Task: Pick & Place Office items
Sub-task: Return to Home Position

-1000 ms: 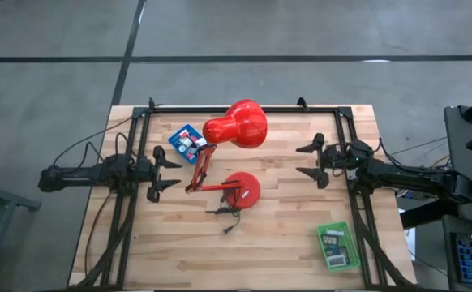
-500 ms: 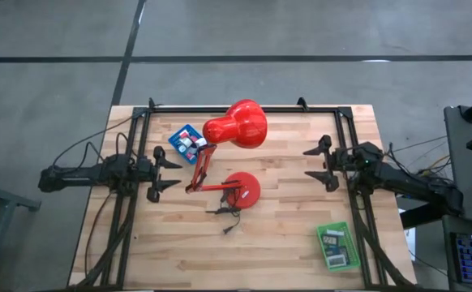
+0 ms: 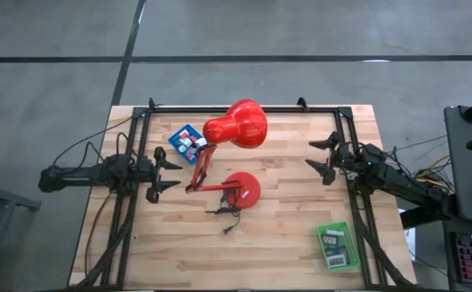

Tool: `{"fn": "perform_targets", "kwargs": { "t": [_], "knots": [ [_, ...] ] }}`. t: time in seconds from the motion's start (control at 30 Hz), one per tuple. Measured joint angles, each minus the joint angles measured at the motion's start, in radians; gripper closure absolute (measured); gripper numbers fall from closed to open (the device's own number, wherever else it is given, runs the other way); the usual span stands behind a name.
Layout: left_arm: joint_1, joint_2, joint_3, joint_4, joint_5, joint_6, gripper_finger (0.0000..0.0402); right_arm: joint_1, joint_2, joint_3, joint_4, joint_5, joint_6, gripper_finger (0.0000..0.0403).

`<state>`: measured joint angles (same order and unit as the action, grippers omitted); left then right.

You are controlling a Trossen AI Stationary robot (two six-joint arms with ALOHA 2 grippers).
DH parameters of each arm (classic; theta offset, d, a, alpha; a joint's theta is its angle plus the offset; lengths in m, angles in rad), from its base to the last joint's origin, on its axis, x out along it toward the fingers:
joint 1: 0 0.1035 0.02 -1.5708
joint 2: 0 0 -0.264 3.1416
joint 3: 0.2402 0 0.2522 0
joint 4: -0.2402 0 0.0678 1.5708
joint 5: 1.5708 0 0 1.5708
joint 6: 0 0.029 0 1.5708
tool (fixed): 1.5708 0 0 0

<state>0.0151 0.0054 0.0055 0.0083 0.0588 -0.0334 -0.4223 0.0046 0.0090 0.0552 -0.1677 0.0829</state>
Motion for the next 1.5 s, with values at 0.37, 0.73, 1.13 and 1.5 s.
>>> {"fn": "perform_targets", "kwargs": {
  "t": [0.37,0.73,1.13,1.5],
  "knots": [
    [0.0,0.01,0.0,-0.001,0.001,-0.016,0.0156,0.147,-0.004,0.0,-0.007,-0.024,-0.026,0.0076],
    [0.0,0.01,0.0,-0.001,0.001,-0.023,0.0156,0.406,-0.004,0.0,-0.013,0.06,-0.061,0.0076],
    [0.003,0.012,0.0,0.01,0.066,-0.007,0.0156,0.451,-0.004,0.0,-0.024,0.127,-0.064,0.0076],
    [0.005,0.011,0.0,0.009,0.043,0.028,0.0156,0.45,-0.003,0.0,-0.03,0.114,-0.059,0.0076]
  ]
}}
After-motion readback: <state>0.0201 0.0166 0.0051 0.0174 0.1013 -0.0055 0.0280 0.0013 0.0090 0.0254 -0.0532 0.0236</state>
